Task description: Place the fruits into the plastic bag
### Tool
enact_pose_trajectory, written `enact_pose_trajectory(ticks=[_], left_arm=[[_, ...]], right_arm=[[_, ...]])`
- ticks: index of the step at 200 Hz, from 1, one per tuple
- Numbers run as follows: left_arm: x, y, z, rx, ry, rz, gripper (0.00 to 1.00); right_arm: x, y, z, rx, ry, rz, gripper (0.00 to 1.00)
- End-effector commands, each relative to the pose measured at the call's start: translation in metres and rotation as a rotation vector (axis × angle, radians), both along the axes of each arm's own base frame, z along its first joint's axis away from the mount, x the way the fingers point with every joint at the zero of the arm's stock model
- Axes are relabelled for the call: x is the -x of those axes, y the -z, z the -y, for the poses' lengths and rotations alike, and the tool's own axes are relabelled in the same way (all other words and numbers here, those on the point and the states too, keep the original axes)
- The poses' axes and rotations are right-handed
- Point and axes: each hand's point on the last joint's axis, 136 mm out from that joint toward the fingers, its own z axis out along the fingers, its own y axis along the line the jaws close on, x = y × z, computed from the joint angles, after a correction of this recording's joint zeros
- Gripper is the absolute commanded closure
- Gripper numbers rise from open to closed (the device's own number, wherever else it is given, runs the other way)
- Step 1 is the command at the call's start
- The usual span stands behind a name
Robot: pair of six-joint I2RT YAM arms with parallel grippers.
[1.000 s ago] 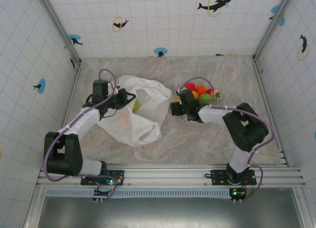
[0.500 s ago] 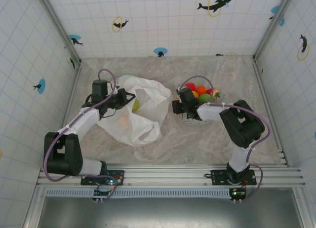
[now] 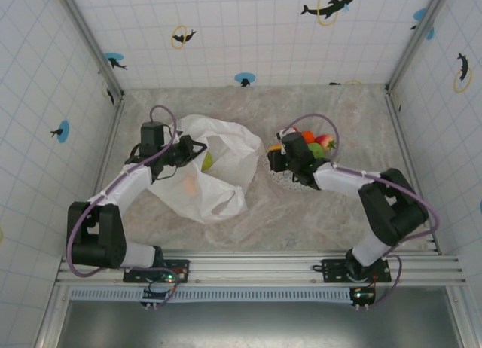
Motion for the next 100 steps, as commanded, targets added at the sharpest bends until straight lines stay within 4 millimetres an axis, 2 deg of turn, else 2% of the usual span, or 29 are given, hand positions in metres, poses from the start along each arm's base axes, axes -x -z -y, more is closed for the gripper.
enact_pose_trajectory(ticks=[1, 26, 43, 63, 79, 100], left_arm=[[0.000, -0.011, 0.000, 0.024, 0.005, 0.027, 1.00], [0.000, -0.015, 0.002, 0.045, 0.010, 0.032, 1.00], [0.002, -0.018, 0.003, 0.059, 0.013, 0.038, 1.00], [0.002, -0.021, 0.004, 0.066, 0.017, 0.045, 1.00], [0.004, -0.024, 0.007, 0.070, 0.027, 0.052, 1.00], [0.007, -0.026, 0.010, 0.068, 0.040, 0.061, 1.00]], right_arm=[[0.012, -0.021, 0.015, 0.005, 0.007, 0.052, 0.43], [0.039, -0.034, 0.008, -0.095, -0.084, 0.070, 0.43], [0.063, -0.037, -0.011, -0.162, -0.185, 0.077, 0.44], [0.086, -0.039, -0.033, -0.133, -0.292, 0.136, 0.44], [0.098, -0.038, -0.051, -0.099, -0.368, 0.175, 0.44], [0.101, -0.033, -0.069, -0.076, -0.430, 0.185, 0.44]])
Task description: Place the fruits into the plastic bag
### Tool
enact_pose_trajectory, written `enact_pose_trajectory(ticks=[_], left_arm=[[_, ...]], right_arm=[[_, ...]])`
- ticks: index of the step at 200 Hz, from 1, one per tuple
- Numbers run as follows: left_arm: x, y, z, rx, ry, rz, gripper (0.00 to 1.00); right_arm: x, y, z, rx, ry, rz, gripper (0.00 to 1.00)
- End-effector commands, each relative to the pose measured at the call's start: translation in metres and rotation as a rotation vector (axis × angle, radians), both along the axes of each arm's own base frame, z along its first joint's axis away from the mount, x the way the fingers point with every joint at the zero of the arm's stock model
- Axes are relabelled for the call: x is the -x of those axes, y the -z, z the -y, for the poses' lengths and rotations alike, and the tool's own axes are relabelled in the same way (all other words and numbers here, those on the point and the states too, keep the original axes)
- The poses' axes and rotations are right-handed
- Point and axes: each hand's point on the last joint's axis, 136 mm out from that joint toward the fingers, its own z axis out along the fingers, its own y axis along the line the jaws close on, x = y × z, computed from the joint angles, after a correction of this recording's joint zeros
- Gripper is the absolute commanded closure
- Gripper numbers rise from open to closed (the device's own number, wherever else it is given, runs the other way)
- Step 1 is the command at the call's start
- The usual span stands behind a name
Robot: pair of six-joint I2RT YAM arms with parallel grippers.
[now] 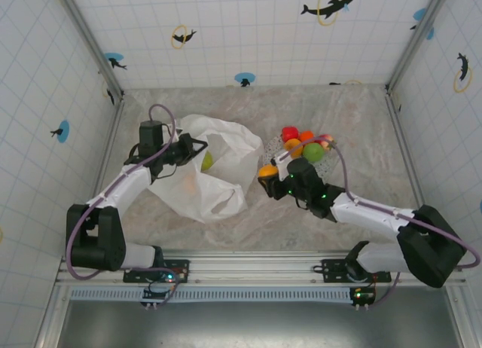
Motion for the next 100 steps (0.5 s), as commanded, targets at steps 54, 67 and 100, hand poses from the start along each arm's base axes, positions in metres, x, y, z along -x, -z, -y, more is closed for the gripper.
enact_pose_trajectory(ticks=[54, 67, 100], left_arm=[[0.015, -0.019, 0.023, 0.028, 0.093, 0.056, 1.00], [0.016, -0.022, 0.025, 0.030, 0.103, 0.066, 1.00], [0.020, -0.030, 0.029, 0.042, 0.122, 0.084, 1.00]], right_arm=[[-0.017, 0.009, -0.061, 0.047, -0.149, 0.091, 0.44], [-0.018, 0.013, -0.068, 0.048, -0.157, 0.082, 0.44], [-0.019, 0.013, -0.086, 0.021, -0.174, 0.088, 0.44]])
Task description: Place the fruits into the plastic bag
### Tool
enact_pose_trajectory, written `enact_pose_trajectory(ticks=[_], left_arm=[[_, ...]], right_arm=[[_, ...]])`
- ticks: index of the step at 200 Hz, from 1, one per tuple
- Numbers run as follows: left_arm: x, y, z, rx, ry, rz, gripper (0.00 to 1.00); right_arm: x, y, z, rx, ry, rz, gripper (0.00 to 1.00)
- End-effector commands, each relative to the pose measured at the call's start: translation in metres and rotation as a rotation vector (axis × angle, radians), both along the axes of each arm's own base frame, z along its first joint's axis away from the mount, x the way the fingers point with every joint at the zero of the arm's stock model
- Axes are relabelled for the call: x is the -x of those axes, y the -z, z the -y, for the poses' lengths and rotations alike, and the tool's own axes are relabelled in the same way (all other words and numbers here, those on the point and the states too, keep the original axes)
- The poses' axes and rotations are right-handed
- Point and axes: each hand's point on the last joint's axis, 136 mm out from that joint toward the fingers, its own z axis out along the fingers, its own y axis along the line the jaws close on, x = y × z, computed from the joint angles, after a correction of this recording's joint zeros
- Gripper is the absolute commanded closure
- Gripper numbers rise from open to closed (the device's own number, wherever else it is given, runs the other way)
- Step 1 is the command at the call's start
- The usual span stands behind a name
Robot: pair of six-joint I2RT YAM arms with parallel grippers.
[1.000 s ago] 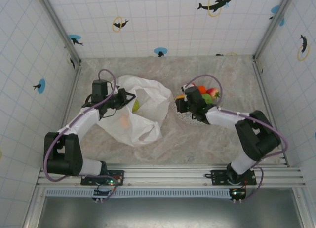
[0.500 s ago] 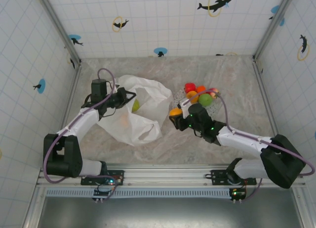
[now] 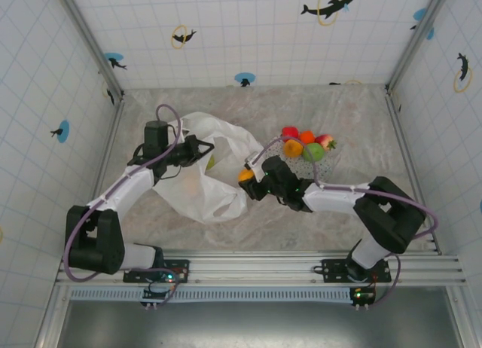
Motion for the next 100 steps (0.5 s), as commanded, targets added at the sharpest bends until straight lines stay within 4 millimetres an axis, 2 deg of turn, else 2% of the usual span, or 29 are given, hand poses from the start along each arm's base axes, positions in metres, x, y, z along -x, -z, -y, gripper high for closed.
enact_pose_trajectory(ticks=[1, 44, 81, 100], left_arm=[[0.005, -0.022, 0.007, 0.029, 0.043, 0.069, 1.00], [0.016, -0.038, 0.017, 0.095, 0.084, 0.092, 1.00], [0.017, -0.040, 0.017, 0.099, 0.082, 0.094, 1.00], [0.016, -0.033, 0.017, 0.092, 0.076, 0.075, 1.00]], right_arm=[[-0.008, -0.026, -0.025, -0.082, -0.027, 0.064, 0.44], [-0.013, -0.047, -0.039, -0.156, 0.014, 0.087, 0.43], [-0.029, -0.045, -0.037, -0.200, 0.121, 0.117, 0.43], [-0.039, -0.048, -0.042, -0.247, 0.168, 0.126, 0.42]])
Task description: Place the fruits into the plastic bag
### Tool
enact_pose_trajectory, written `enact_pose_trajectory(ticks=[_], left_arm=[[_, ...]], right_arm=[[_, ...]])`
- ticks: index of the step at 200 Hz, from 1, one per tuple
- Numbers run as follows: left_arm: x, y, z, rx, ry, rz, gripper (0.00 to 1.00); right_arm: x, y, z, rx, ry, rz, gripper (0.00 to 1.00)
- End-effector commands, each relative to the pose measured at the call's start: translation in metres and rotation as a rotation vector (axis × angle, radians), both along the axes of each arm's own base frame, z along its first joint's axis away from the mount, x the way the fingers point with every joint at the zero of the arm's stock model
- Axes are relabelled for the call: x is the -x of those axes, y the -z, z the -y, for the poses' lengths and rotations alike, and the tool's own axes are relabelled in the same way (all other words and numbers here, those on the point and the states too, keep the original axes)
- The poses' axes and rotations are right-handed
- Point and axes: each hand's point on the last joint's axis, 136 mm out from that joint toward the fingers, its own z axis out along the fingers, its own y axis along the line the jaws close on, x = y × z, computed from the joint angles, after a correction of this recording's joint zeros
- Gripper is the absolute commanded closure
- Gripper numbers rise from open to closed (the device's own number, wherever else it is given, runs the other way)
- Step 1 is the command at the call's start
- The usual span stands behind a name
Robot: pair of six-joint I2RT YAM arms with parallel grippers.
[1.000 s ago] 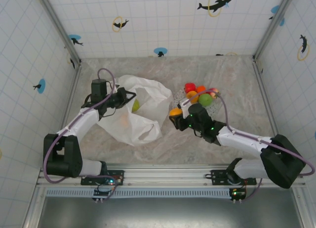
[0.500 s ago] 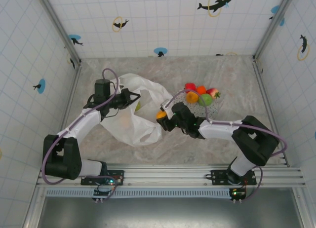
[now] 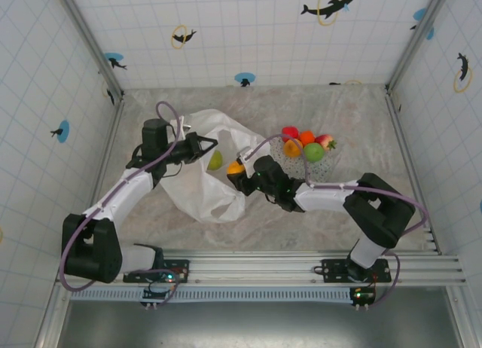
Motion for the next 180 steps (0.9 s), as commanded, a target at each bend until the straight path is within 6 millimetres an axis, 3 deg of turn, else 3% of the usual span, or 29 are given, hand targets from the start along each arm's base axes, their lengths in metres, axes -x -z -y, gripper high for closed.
enact_pose_trajectory(ticks=[1, 69, 152, 180], left_arm=[[0.005, 0.000, 0.002, 0.016, 0.018, 0.000, 1.00], [0.001, 0.020, 0.002, -0.010, 0.010, -0.056, 1.00], [-0.003, 0.025, -0.003, -0.025, -0.006, -0.063, 1.00], [-0.005, 0.026, -0.007, -0.027, -0.019, -0.064, 1.00]], right_arm=[[-0.023, -0.023, -0.012, -0.118, 0.096, 0.056, 0.42], [-0.061, -0.019, -0.047, -0.195, 0.272, 0.085, 0.40], [-0.118, -0.021, -0.060, -0.345, 0.458, 0.119, 0.38], [-0.133, -0.013, -0.056, -0.399, 0.524, 0.102, 0.37]])
